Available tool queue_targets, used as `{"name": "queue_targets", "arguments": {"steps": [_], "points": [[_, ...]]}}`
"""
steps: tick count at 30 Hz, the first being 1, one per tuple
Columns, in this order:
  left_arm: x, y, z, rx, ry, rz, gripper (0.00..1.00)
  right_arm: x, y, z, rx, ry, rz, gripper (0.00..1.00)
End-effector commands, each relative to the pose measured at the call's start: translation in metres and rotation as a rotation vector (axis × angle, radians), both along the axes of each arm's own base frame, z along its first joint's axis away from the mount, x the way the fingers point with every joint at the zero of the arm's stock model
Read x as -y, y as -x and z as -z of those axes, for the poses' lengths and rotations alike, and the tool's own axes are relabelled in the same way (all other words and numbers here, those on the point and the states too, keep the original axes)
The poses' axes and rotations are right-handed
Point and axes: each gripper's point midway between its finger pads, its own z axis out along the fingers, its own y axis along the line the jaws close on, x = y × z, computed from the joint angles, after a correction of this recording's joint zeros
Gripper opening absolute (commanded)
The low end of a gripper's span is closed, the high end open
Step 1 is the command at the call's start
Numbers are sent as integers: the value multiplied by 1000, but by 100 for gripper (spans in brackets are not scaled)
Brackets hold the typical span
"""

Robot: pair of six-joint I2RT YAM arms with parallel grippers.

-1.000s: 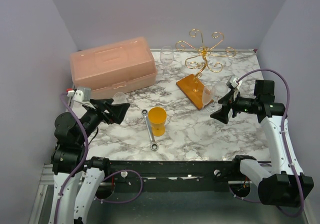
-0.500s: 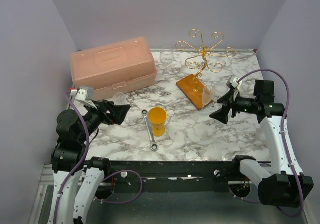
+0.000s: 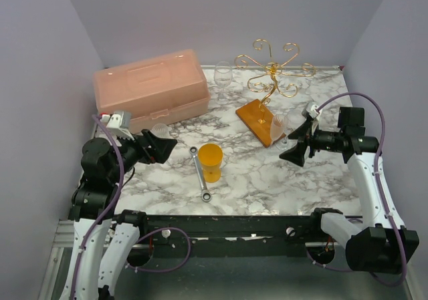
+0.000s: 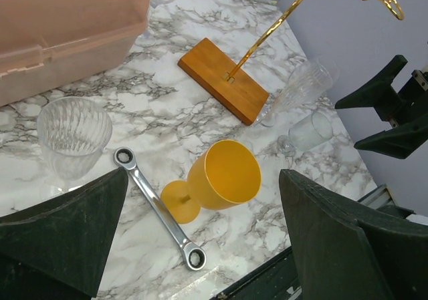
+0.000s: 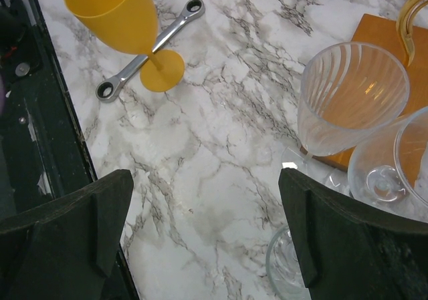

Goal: Place the wine glass upside down on the wine glass rack
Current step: Pick up the wine glass at the center of the board.

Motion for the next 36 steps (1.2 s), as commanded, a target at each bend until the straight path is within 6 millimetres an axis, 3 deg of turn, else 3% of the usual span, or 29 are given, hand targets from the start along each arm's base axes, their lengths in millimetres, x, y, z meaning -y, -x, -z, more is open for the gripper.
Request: {"name": "queue_targets", "arguments": {"steps": [1,7,15,22,30,36], "points": [[9,4,2,-43,-1,60,99,-6,9,4,-23,-45,-38,100],[9,2,3,-72,-42,56,98,-7,10,6,-30,-51,-40,100],[3,-10,8,-120,-219,5,96,-7,9,5,-36,-61,-44,100],[-13,-41,23,-211,-453,-77,71,-8,9,6,-37,-64,-44,100],[-14,-77,41,-292,-584,-93,37,-8,9,9,-39,-64,-36,100],[-11,-87,62,-371,-635,-64,31,-7,8,11,-41,-65,-34,100]]}}
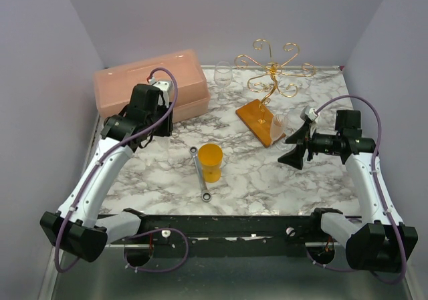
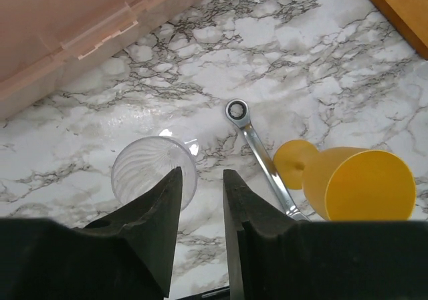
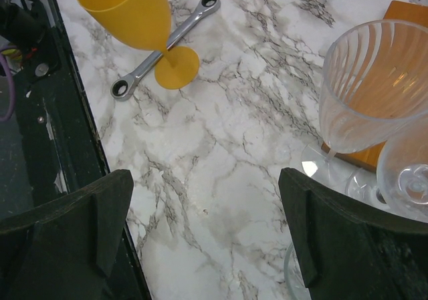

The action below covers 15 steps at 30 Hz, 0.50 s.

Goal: Place the wine glass upside down on the wine glass rack
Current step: Pick up the wine glass at the center of the board.

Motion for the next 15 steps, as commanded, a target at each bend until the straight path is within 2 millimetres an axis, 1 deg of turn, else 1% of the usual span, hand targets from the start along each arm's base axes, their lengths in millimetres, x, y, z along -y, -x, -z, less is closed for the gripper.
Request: {"name": "queue_targets", "arguments": {"steps": [1,7,11,15], "points": [[-6,-5,5,-29,-66,-2,30,-2,-1,-3,17,-23,-11,100],[-6,-6,21,-79,-95,-1,21,-2,-3,0,11,-29,-15,100],[-11,-8,26,-95,-123,-16,16,-2,-3,0,11,-29,-15,100],[-11,-7,29,-109,-129,-12,15,-2,-2,0,13,-25,-13,100]]}}
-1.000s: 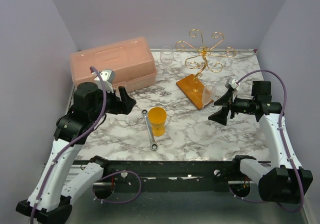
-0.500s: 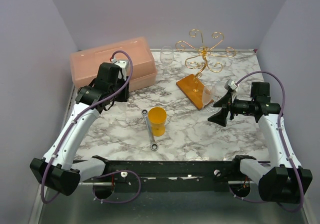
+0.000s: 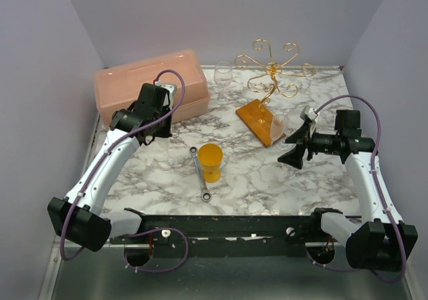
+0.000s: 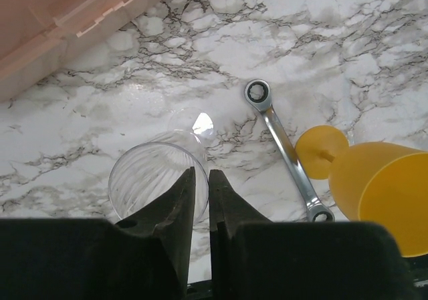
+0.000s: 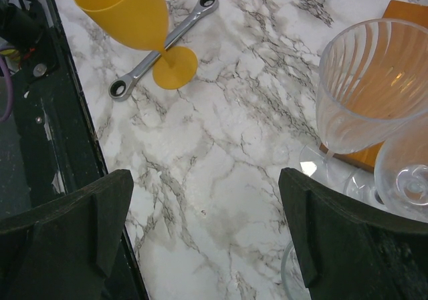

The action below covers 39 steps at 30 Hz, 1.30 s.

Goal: Place the wine glass upside down on the wine glass rack
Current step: Pick up the wine glass at the center of the board.

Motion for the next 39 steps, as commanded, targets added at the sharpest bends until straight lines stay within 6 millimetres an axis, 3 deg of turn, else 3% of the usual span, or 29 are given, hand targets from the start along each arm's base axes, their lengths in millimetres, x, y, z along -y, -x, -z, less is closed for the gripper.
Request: {"name": "queue_targets", "arguments": {"steps": [1,5,10,13,30,39], "points": [[-5,0,0,-6,-37,-5,15,-2,0,-2,13,-24,-14,100],[-5,0,3,-17,-42,-4,15,-2,0,-3,15,-23,-14,100],[-6,1,0,-7,-42,-2,0,-2,0,-3,14,-23,-14,100],[-7,2,-8,26,-31,-4,0,-2,1,-4,15,-22,-14,100],[3,26,-102,420,237,26,0,-3,11,-14,24,-10,-28,100],[37,59,-146,550,511,182,0,-5,20,-32,42,-24,-46,100]]}}
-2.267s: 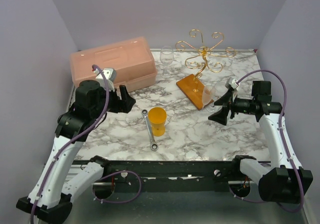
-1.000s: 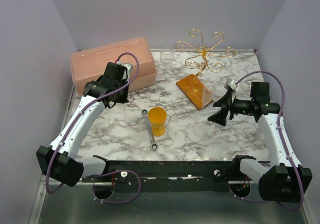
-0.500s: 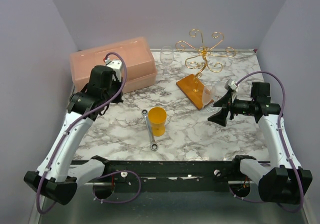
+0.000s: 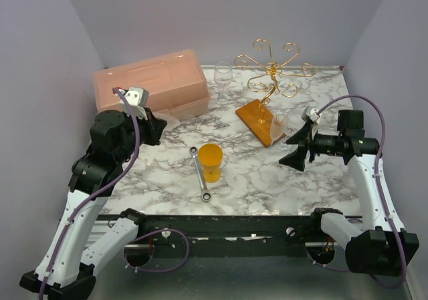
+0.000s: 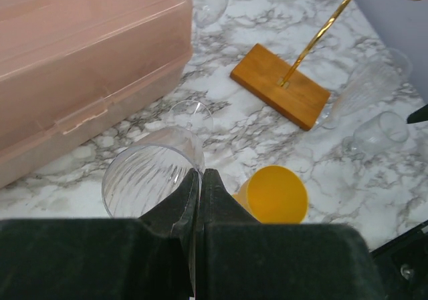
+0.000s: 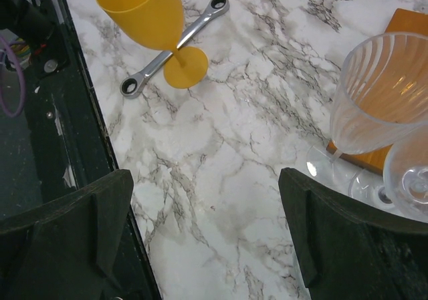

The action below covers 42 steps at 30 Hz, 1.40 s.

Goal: Place the wine glass upside down on the wine glass rack
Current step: Pick up the wine glass at the center of the board, then turn the wine glass upside down at the wine rack.

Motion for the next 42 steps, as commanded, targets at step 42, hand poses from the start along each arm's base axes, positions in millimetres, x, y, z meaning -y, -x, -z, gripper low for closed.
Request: {"name": "queue_targets", "arguments": {"steps": [42], "points": [[116,63,-32,94,538,452,0,-15,-5,-83,-259,-284,193,100]]}}
